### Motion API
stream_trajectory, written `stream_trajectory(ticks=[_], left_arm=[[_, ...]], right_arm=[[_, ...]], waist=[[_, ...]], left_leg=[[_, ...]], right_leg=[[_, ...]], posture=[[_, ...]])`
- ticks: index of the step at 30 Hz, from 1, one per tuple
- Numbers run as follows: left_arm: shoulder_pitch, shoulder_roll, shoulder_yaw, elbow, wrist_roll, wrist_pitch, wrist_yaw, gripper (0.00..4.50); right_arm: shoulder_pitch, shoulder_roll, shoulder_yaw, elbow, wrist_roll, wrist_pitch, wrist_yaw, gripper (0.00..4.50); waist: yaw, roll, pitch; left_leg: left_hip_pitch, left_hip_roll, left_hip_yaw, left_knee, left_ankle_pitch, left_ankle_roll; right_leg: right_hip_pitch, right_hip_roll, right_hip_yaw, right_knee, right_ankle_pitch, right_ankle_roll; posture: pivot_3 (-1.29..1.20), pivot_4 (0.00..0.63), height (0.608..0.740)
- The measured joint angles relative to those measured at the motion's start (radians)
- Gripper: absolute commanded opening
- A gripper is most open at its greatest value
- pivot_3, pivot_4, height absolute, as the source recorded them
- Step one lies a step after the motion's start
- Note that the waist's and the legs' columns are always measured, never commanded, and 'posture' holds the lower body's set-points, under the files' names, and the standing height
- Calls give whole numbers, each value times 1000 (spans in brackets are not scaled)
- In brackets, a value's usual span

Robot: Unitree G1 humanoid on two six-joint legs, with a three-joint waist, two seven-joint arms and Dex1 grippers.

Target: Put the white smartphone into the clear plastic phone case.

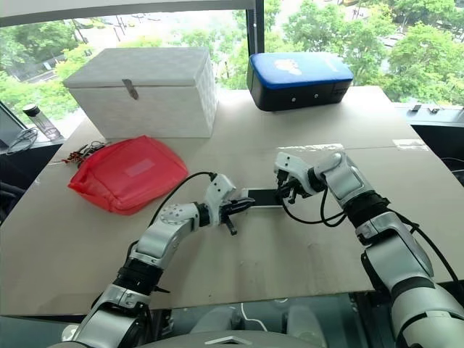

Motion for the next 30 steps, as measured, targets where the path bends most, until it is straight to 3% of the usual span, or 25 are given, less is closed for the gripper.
stream_trajectory(ticks=[23,30], left_arm=[[12,-1,0,-6,0,16,0,20],[19,-12,24,-11,-16,9,0,20]], right_arm=[[12,31,-14,17,-13,-1,6,0],[130,66,-168,-22,61,-64,-89,0]], waist=[[1,1,-7],[1,1,1]], left_leg=[[8,1,-1,-12,-3,-5],[8,1,0,-15,-3,-5]], right_leg=[[6,0,1,-7,-3,1],[7,0,3,-9,-6,0]], posture=[[0,150,740],[0,150,740]])
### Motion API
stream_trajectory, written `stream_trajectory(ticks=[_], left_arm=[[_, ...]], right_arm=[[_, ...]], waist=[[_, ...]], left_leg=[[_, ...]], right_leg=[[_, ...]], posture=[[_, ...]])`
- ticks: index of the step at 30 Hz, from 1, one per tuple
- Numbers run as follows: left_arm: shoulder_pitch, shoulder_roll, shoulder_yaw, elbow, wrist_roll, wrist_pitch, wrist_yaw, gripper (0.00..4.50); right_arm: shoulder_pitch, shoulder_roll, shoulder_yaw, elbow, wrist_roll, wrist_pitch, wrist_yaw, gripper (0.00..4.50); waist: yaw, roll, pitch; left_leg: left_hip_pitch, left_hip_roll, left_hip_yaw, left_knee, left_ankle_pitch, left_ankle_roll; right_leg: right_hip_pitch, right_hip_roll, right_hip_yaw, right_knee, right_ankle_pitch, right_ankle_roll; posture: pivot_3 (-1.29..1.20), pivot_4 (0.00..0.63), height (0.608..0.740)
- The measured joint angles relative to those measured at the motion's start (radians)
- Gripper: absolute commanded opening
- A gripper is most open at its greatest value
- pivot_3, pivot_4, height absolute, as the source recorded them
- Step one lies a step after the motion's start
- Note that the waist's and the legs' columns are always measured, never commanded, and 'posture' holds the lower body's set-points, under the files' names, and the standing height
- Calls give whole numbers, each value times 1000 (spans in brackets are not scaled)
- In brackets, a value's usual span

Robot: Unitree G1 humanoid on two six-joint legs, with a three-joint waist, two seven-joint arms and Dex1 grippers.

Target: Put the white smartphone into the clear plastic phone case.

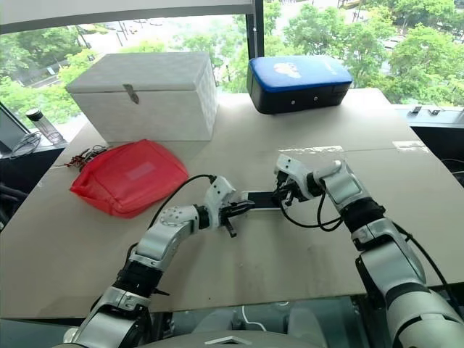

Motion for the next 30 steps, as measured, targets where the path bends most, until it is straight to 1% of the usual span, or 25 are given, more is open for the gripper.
stream_trajectory(ticks=[1,2,3,4,6,7,10,13,15,17,19,24,30], left_arm=[[1,-7,10,-4,-12,-1,1,20],[5,-18,31,-16,-33,-1,1,20],[8,-27,56,-30,-65,-4,1,20],[8,-28,60,-33,-66,-4,1,20],[10,-44,101,-62,-117,16,12,20],[12,-46,124,-78,-144,27,15,20],[12,-38,175,-105,-190,56,24,20],[10,-7,222,-115,-219,82,27,20],[10,20,231,-120,-221,90,24,20],[22,67,232,-123,-219,92,3,20],[49,107,228,-128,-211,87,-23,20],[73,164,180,-156,-180,51,-86,20],[58,170,137,-161,-154,41,-96,20]], right_arm=[[37,5,-36,-33,22,-4,-22,0],[91,12,-87,-107,61,1,-50,0],[131,18,-125,-182,99,13,-71,0],[136,18,-129,-194,103,16,-73,0],[188,14,-168,-311,140,68,-109,0],[209,11,-184,-365,155,92,-128,0],[259,-23,-227,-484,182,155,-186,0],[321,-61,-262,-600,199,207,-232,0],[370,-90,-274,-689,204,238,-267,0],[437,-139,-275,-781,188,246,-303,0],[489,-173,-275,-828,174,252,-329,0],[555,-196,-277,-921,178,283,-372,0],[567,-210,-264,-940,176,285,-407,0]], waist=[[1,2,5],[1,-1,15],[0,0,22],[-1,4,25],[-1,4,29],[-1,4,30],[0,5,36],[0,5,46],[2,5,54],[3,5,59],[3,6,63],[-1,7,67],[3,7,67]], left_leg=[[-2,0,0,0,0,0],[-10,0,-1,1,1,-1],[-17,0,0,2,2,-2],[-26,0,0,4,8,-3],[-40,0,1,5,8,-3],[-52,0,0,5,8,-3],[-68,-1,0,12,8,-4],[-73,-3,0,14,8,-3],[-80,-3,-2,14,8,-3],[-83,-3,-4,14,8,-3],[-83,-3,-5,14,8,-3],[-82,-3,-4,14,8,-3],[-82,-3,-4,16,8,-3]], right_leg=[[-1,0,0,0,0,0],[-9,0,-1,0,1,2],[-17,0,0,1,3,4],[-26,0,0,2,7,0],[-42,0,0,7,9,-3],[-54,0,-1,9,9,-4],[-67,-1,-2,9,9,-4],[-71,-3,-3,6,9,-4],[-76,-3,-6,5,9,-4],[-79,-3,-7,6,9,-4],[-79,-3,-7,8,9,-4],[-79,-3,-6,9,9,-4],[-79,-3,-7,10,9,-4]], posture=[[0,150,740],[0,150,740],[0,150,740],[0,150,740],[0,150,740],[0,150,740],[0,150,740],[0,150,740],[0,150,740],[0,150,740],[0,150,740],[0,150,740],[0,150,740]])
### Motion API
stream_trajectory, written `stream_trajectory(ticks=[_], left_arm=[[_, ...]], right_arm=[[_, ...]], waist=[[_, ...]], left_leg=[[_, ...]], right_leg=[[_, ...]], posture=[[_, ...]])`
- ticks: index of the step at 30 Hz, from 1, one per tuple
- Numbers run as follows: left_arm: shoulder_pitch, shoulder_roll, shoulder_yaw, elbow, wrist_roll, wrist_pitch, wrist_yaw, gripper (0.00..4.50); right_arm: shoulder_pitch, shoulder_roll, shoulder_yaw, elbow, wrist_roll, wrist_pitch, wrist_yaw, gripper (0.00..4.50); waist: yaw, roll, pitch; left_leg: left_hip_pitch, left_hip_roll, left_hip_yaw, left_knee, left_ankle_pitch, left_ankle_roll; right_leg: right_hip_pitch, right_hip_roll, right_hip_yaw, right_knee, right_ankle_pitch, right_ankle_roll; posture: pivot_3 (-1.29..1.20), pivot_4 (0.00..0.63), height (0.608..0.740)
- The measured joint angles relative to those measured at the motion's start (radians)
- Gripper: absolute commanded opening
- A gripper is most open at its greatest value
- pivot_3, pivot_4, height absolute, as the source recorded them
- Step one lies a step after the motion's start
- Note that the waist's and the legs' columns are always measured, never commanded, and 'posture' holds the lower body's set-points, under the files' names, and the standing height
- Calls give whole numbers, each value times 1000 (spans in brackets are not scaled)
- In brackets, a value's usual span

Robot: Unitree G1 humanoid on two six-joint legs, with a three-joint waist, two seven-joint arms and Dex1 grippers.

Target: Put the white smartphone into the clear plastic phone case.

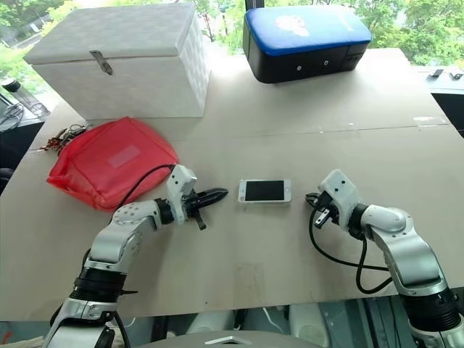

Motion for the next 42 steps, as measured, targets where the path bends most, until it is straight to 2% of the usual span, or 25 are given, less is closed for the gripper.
stream_trajectory(ticks=[11,24,34,42], left_arm=[[-34,-6,-51,0,25,6,1,20],[-35,-4,-51,-3,33,15,10,20],[-35,0,-49,-2,42,33,11,20],[-34,1,-33,-2,45,35,11,20]], right_arm=[[-81,-49,107,17,-50,-48,5,0],[-133,-47,159,40,-57,-70,31,0],[-170,-60,231,61,-127,-119,55,0],[-186,-43,230,100,-147,-133,61,0]], waist=[[-2,0,0],[-4,0,0],[-5,0,0],[-9,0,0]], left_leg=[[0,0,0,3,0,0],[0,-1,1,10,0,0],[1,-1,2,18,0,0],[1,0,2,19,0,0]], right_leg=[[1,0,-1,1,0,0],[1,0,-2,9,0,0],[1,1,0,17,1,-1],[1,1,1,19,1,-1]], posture=[[0,150,740],[0,150,740],[0,150,740],[0,150,740]])
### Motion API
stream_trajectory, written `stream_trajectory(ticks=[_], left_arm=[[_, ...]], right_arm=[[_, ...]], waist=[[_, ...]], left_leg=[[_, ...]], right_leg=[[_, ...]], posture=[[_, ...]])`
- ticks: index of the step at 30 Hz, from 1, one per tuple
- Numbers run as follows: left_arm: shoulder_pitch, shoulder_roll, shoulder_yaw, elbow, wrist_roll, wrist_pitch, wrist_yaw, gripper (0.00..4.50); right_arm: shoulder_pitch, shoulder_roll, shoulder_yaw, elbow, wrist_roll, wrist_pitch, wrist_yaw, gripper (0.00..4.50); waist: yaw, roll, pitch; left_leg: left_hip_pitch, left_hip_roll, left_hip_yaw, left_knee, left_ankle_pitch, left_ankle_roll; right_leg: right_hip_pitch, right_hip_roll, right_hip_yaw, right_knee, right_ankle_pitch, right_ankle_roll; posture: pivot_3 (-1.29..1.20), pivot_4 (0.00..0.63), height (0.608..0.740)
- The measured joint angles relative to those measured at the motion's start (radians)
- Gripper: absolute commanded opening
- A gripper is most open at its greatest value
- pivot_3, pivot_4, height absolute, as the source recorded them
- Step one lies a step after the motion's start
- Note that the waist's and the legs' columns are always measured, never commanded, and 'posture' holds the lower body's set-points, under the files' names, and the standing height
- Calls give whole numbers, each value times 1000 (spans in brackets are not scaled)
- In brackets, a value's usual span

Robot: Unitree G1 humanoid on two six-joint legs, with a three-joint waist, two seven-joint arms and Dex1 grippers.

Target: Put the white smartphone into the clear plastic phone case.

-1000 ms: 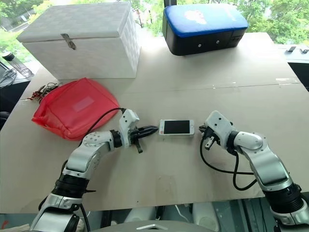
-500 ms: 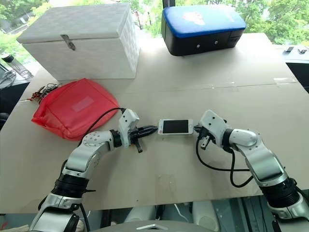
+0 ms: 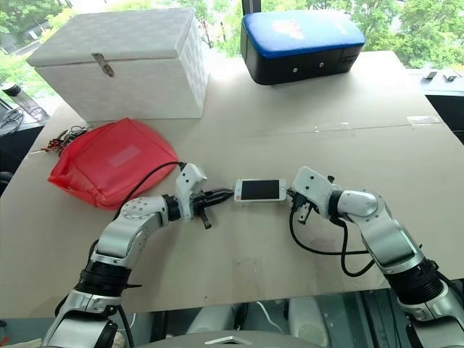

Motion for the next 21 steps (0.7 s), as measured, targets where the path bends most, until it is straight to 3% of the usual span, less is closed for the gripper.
stream_trajectory(ticks=[11,21], left_arm=[[-76,-78,11,-15,-72,24,14,20],[-75,-101,-78,38,-8,-13,13,20]], right_arm=[[-30,16,-167,63,106,82,-12,0],[-141,98,-48,138,140,132,0,0]], waist=[[-6,0,0],[-17,-1,0]], left_leg=[[0,0,3,1,0,0],[0,0,4,2,0,0]], right_leg=[[0,0,-1,1,0,0],[-1,0,0,5,0,0]], posture=[[0,150,740],[0,150,740]])
